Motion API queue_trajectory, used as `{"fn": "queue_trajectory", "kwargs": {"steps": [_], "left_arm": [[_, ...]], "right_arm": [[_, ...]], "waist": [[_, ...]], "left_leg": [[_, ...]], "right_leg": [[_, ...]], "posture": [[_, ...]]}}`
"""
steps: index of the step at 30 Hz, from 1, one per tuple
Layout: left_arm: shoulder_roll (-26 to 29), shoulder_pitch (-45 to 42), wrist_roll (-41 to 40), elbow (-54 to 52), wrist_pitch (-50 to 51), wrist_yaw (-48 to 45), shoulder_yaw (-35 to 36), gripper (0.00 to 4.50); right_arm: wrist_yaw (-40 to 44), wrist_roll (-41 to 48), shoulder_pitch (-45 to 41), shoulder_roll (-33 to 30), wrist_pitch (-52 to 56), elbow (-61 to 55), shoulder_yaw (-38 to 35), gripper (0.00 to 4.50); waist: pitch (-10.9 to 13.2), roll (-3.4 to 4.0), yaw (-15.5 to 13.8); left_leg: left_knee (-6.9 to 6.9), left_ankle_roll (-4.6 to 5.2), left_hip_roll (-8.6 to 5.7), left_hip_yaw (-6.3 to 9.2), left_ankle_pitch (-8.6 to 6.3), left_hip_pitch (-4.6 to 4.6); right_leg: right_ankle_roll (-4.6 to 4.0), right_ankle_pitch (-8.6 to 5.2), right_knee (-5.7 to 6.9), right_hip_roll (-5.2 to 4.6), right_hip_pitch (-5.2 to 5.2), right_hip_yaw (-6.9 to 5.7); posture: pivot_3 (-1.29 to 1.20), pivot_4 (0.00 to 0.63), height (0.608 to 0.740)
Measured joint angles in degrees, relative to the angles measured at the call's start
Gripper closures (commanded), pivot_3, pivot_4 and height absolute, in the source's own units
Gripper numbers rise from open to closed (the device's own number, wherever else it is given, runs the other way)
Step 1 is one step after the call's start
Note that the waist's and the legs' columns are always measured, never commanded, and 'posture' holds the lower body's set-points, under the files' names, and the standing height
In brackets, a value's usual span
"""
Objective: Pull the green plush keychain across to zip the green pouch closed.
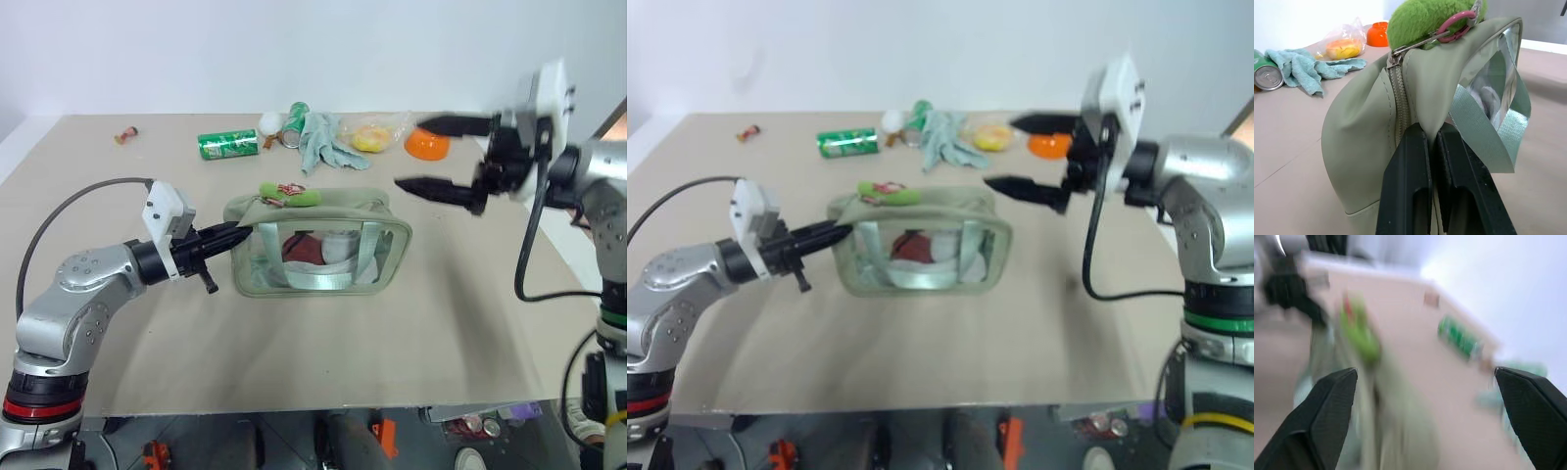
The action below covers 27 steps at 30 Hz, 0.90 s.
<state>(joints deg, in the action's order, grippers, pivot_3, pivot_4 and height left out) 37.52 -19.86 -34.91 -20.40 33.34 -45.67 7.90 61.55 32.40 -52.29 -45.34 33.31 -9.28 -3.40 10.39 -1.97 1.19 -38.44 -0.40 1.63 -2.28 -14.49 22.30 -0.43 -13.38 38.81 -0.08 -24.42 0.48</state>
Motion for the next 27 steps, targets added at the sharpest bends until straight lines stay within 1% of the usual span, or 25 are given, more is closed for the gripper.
{"fn": "queue_trajectory", "kwargs": {"steps": [2, 4, 6, 14, 22, 24, 27], "left_arm": [[-0.19, 0.29, -0.02, -0.67, 0.0, 0.29, -0.16, 4.5], [-0.82, 0.35, -0.05, -0.97, 0.03, 0.74, -0.2, 4.5], [-1.16, 0.36, -0.12, -1.24, 0.18, 1.49, -0.26, 4.5], [-1.54, 0.47, -0.1, -2.28, 0.21, 2.62, -0.59, 4.5], [-1.83, 0.72, 0.03, -2.78, 0.21, 2.81, -0.68, 4.5], [-1.98, 0.97, 0.08, -3.01, 0.2, 2.84, -0.69, 4.5], [-2.08, 1.24, 0.21, -3.48, 0.15, 2.88, -0.74, 4.5]], "right_arm": [[-0.87, -0.33, -0.42, 2.34, 0.44, -2.08, 3.08, 0.02], [-2.32, -1.48, -0.48, 6.33, 0.75, -2.81, 7.21, 0.02], [-3.36, -2.76, -0.57, 8.34, 0.82, -2.76, 9.83, 0.02], [-3.55, -8.13, -3.08, 10.62, -1.39, 2.72, 12.97, 0.02], [-1.59, -9.58, -3.08, 12.45, -1.0, 5.27, 14.69, 0.02], [-1.53, -9.5, -3.08, 13.09, -0.27, 5.84, 14.78, 0.55], [-1.68, -9.02, -3.15, 14.39, 2.38, 7.17, 14.76, 1.5]], "waist": [[-0.01, -0.01, -0.03], [0.0, -0.01, -0.05], [0.0, -0.02, -0.16], [0.0, -0.01, -0.12], [0.0, -0.02, -0.12], [0.0, -0.02, -0.14], [0.0, -0.02, -0.15]], "left_leg": [[0.0, 0.0, -0.01, 0.0, 0.0, 0.03], [-0.04, 0.0, -0.07, -0.03, 0.0, 0.12], [-0.09, 0.0, -0.13, -0.02, 0.0, 0.21], [-0.05, 0.07, -0.18, -0.02, -0.04, 0.27], [-0.05, 0.07, -0.18, -0.02, -0.04, 0.27], [-0.05, 0.07, -0.18, -0.01, -0.04, 0.27], [-0.05, 0.07, -0.18, 0.0, -0.04, 0.27]], "right_leg": [[0.0, 0.0, -0.01, -0.04, 0.0, 0.0], [0.03, 0.01, -0.02, -0.12, -0.05, 0.01], [0.08, 0.03, -0.04, -0.22, -0.09, -0.02], [0.13, 0.07, -0.23, -0.26, -0.08, -0.02], [0.13, 0.07, -0.24, -0.26, -0.08, -0.03], [0.13, 0.07, -0.24, -0.26, -0.07, -0.04], [0.12, 0.08, -0.24, -0.26, -0.07, -0.04]], "posture": [[0.0, 0.15, 0.74], [0.0, 0.15, 0.74], [0.0, 0.15, 0.74], [0.0, 0.15, 0.74], [0.0, 0.15, 0.74], [0.0, 0.15, 0.74], [0.0, 0.15, 0.74]]}}
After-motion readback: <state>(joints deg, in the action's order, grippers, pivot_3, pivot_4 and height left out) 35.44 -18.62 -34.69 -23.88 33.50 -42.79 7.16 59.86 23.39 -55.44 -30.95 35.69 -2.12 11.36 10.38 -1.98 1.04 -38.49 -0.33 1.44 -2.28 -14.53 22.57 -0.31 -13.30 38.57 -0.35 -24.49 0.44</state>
